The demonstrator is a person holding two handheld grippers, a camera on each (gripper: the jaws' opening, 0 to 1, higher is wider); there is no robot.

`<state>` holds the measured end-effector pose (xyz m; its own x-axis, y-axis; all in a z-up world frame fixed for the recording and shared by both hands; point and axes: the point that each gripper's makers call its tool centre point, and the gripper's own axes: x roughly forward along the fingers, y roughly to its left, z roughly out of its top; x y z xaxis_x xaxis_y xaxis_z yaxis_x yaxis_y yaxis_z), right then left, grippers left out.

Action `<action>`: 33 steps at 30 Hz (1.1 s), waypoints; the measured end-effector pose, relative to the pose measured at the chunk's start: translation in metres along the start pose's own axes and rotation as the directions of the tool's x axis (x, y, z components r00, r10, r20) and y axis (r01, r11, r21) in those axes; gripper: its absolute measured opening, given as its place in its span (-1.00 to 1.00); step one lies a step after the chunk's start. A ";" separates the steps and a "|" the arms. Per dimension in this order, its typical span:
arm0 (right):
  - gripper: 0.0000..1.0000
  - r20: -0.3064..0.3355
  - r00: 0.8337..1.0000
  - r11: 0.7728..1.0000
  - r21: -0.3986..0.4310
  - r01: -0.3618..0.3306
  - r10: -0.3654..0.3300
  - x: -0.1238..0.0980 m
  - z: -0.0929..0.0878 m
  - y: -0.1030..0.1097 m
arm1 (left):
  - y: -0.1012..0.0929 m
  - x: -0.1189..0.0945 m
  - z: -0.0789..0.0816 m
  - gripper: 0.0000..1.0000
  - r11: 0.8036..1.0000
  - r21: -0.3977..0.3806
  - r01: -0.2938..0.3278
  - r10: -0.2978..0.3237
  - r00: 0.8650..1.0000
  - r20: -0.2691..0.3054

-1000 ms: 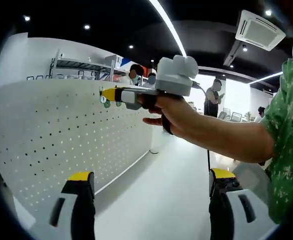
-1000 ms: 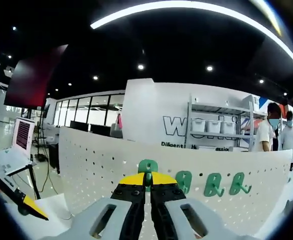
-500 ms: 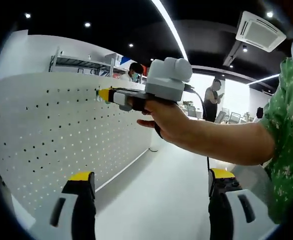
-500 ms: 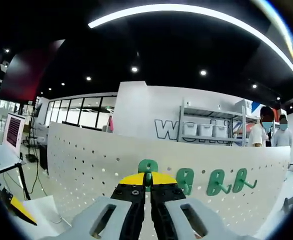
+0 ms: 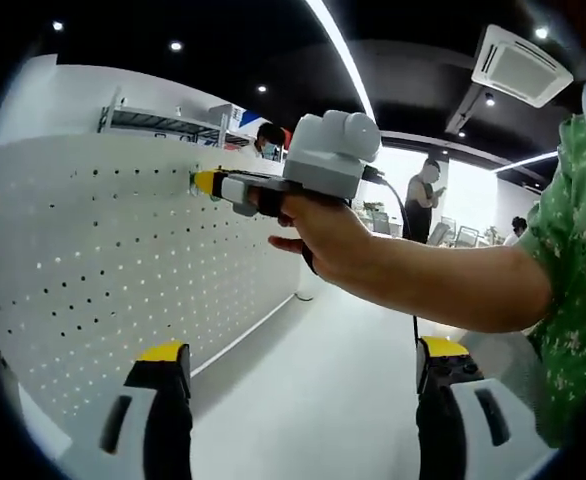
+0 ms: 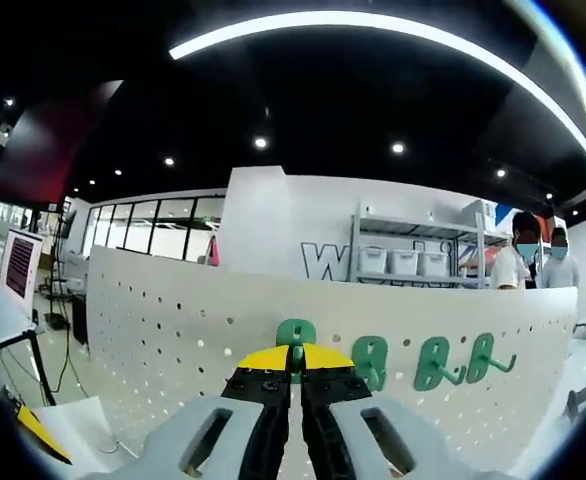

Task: Insert the hook assembly into the mounting plate slot until the hook locks in place.

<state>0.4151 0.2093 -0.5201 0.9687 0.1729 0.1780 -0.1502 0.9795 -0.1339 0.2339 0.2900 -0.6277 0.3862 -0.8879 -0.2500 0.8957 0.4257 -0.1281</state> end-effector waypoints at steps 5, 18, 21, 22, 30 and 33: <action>-0.98 0.000 1.000 1.000 0.000 0.004 -0.004 0.001 -0.001 -0.001 | 0.002 0.000 -0.001 0.91 1.000 -0.001 0.001 -0.001 1.000 0.000; -0.98 0.003 1.000 1.000 0.001 0.020 -0.020 0.003 -0.003 -0.002 | 0.004 0.002 -0.003 0.91 1.000 -0.005 0.009 -0.009 1.000 -0.001; -0.98 0.001 1.000 1.000 0.002 0.020 -0.020 0.004 -0.004 -0.001 | 0.005 0.002 -0.004 0.90 1.000 -0.006 0.010 -0.010 1.000 -0.004; -0.98 -0.002 1.000 1.000 0.001 0.020 -0.020 0.005 -0.005 -0.001 | 0.005 0.001 -0.004 0.90 1.000 -0.005 0.009 -0.009 1.000 -0.004; -0.98 -0.001 1.000 1.000 0.001 0.021 -0.021 0.006 -0.005 0.000 | 0.007 0.000 -0.006 0.89 1.000 -0.009 0.010 -0.010 1.000 -0.005; -0.98 -0.001 1.000 1.000 0.000 0.026 -0.026 0.006 -0.005 -0.001 | 0.007 0.000 -0.006 0.89 1.000 -0.011 0.012 -0.012 1.000 -0.002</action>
<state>0.4223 0.2083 -0.5240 0.9725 0.1477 0.1803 -0.1255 0.9837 -0.1289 0.2392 0.2937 -0.6342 0.3748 -0.8926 -0.2505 0.8978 0.4168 -0.1419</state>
